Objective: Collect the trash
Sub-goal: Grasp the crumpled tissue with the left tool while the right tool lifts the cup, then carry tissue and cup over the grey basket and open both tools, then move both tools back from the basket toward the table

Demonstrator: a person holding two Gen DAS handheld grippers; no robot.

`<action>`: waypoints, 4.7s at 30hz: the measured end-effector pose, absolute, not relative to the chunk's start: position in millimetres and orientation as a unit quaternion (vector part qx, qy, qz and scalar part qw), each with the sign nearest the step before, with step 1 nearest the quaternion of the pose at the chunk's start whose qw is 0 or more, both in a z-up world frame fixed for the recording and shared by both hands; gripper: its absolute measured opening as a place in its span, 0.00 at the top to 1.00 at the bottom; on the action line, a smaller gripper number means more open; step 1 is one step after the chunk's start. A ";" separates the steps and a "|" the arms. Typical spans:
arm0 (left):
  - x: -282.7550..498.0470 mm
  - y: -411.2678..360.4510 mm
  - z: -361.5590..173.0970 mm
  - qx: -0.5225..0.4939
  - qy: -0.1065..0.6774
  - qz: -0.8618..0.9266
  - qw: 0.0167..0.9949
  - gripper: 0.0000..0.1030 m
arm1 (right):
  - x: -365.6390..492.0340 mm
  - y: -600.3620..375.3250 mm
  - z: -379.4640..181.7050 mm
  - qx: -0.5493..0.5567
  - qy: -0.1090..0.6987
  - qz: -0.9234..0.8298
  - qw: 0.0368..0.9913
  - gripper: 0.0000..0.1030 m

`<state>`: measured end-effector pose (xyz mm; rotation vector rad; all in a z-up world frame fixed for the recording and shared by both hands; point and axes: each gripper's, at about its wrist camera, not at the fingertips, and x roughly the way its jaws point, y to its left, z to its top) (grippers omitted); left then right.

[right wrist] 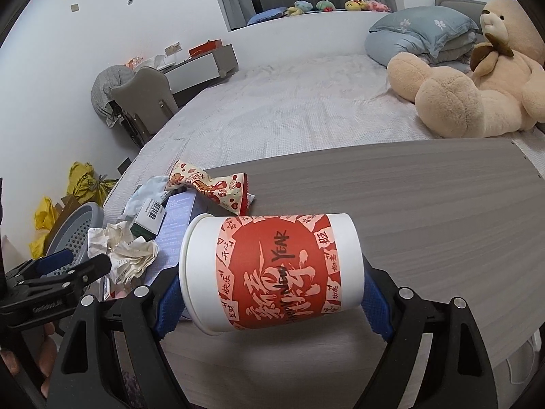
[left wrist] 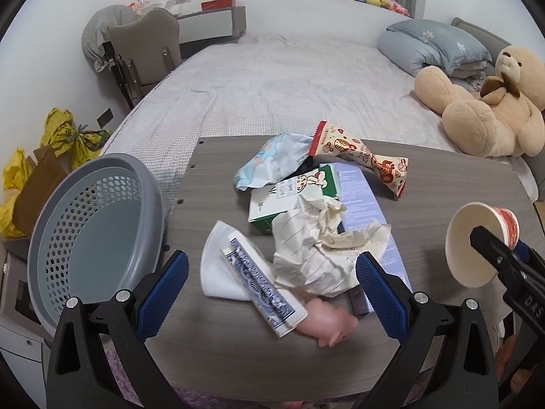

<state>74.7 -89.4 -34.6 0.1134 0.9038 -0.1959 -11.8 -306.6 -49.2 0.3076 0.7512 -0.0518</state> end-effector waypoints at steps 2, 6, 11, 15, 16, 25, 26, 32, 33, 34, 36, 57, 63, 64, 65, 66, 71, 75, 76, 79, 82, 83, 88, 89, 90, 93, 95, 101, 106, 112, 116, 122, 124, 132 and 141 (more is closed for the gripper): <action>76.9 -94.4 -35.1 0.054 0.433 -0.097 0.895 0.06 | -10.6 -307.2 -52.0 0.149 0.369 -0.025 0.917 0.20; 80.8 -102.4 -37.1 0.051 0.430 -0.106 0.895 0.07 | -11.3 -310.5 -58.7 0.157 0.373 -0.021 0.914 0.20; 84.0 -109.0 -42.7 0.054 0.440 -0.118 0.889 0.29 | -11.5 -313.0 -61.7 0.164 0.374 -0.020 0.913 0.21; 84.9 -112.8 -47.0 0.055 0.450 -0.128 0.882 0.49 | -12.8 -314.2 -62.3 0.164 0.372 -0.021 0.913 0.21; 84.3 -113.6 -46.6 0.057 0.448 -0.129 0.883 0.51 | -12.8 -314.7 -62.7 0.164 0.373 -0.022 0.913 0.21; 78.4 -108.8 -34.9 0.056 0.436 -0.140 0.887 0.75 | -13.5 -312.5 -60.4 0.163 0.373 -0.021 0.913 0.21; 77.8 -107.7 -34.3 0.054 0.436 -0.142 0.887 0.76 | -13.9 -311.3 -60.3 0.163 0.374 -0.022 0.913 0.21; 72.5 -99.8 -25.0 0.048 0.425 -0.145 0.892 0.78 | -14.4 -308.2 -57.6 0.160 0.375 -0.022 0.913 0.21; 71.3 -97.9 -22.4 0.047 0.423 -0.146 0.893 0.78 | -14.4 -307.2 -56.5 0.159 0.375 -0.022 0.913 0.21; 70.3 -95.8 -19.9 0.046 0.421 -0.147 0.894 0.78 | -14.3 -305.6 -54.9 0.157 0.375 -0.022 0.914 0.21; 67.5 -91.4 -14.6 0.044 0.415 -0.147 0.897 0.78 | -13.7 -301.9 -51.8 0.153 0.374 -0.021 0.914 0.21; 66.5 36.3 -2.7 0.008 0.387 -0.055 0.920 0.78 | 29.0 -190.2 -2.7 0.096 0.358 0.067 0.926 0.21; 70.0 89.8 -16.3 -0.009 0.403 -0.018 0.915 0.78 | 52.4 -126.2 3.4 0.071 0.361 0.126 0.921 0.21; 70.7 96.1 -17.8 -0.011 0.405 -0.013 0.914 0.78 | 56.9 -115.3 3.6 0.068 0.362 0.136 0.920 0.21; 71.6 104.2 -19.8 -0.013 0.408 -0.007 0.913 0.78 | 60.8 -105.1 3.7 0.066 0.364 0.145 0.918 0.21; 72.8 111.9 -21.7 -0.013 0.409 -0.001 0.912 0.78 | 65.0 -95.0 3.4 0.063 0.366 0.153 0.916 0.21; 79.5 142.5 -29.3 -0.023 0.417 0.017 0.908 0.78 | 86.7 -41.7 -1.2 0.043 0.377 0.193 0.905 0.21; 86.9 160.1 -34.7 -0.034 0.424 0.024 0.905 0.78 | 99.5 -11.8 -5.1 0.031 0.385 0.213 0.897 0.21; 88.2 163.1 -35.4 -0.036 0.425 0.025 0.904 0.78 | 103.2 -6.1 -6.5 0.030 0.388 0.217 0.895 0.21; 93.3 174.8 -37.7 -0.040 0.429 0.034 0.902 0.78 | 113.7 11.4 -10.3 0.021 0.397 0.229 0.889 0.21; 97.0 183.4 -38.9 -0.045 0.432 0.041 0.900 0.77 | 120.5 19.3 -14.8 0.017 0.402 0.237 0.884 0.21; 98.4 186.0 -39.6 -0.046 0.433 0.044 0.899 0.77 | 123.1 22.3 -16.6 0.015 0.403 0.240 0.883 0.21; 101.0 191.4 -42.9 -0.050 0.438 0.051 0.896 0.77 | 133.0 33.8 -22.5 0.008 0.406 0.242 0.881 0.21; 101.4 192.5 -43.4 -0.051 0.439 0.053 0.896 0.76 | 135.0 36.7 -23.2 0.007 0.407 0.243 0.881 0.21; 102.1 193.4 -44.1 -0.052 0.439 0.054 0.895 0.75 | 136.2 36.8 -23.9 0.006 0.407 0.243 0.880 0.21; 102.3 195.5 -46.1 -0.055 0.442 0.056 0.893 0.75 | 138.3 39.2 -25.1 -0.001 0.408 0.243 0.880 0.20; 102.0 197.9 -47.2 -0.057 0.444 0.058 0.893 0.75 | 138.6 40.4 -26.0 -0.005 0.410 0.240 0.880 0.20; 101.5 206.2 -49.7 -0.063 0.449 0.073 0.888 0.71 | 138.7 39.7 -27.4 -0.001 0.415 0.234 0.879 0.20; 97.4 208.8 -49.8 -0.065 0.448 0.079 0.888 0.52 | 140.0 38.5 -27.7 0.001 0.419 0.230 0.878 0.20; 93.6 210.7 -44.5 -0.066 0.437 0.087 0.893 0.40 | 137.7 33.9 -24.3 0.007 0.416 0.226 0.881 0.20; 92.3 211.6 -42.1 -0.067 0.433 0.091 0.894 0.37 | 134.9 32.2 -23.2 0.007 0.414 0.223 0.883 0.20; 87.3 210.8 -37.4 -0.065 0.422 0.100 0.899 0.23 | 131.0 29.2 -22.0 0.006 0.411 0.219 0.885 0.20; 85.6 211.6 -36.0 -0.066 0.420 0.103 0.899 0.19 | 130.0 28.3 -21.4 0.005 0.410 0.217 0.886 0.20; 78.7 212.6 -29.4 -0.065 0.409 0.115 0.903 0.09 | 123.3 24.7 -16.3 0.006 0.405 0.212 0.890 0.20; 69.1 207.1 -20.0 -0.058 0.397 0.119 0.908 0.07 | 111.0 17.1 -8.3 0.008 0.395 0.208 0.895 0.20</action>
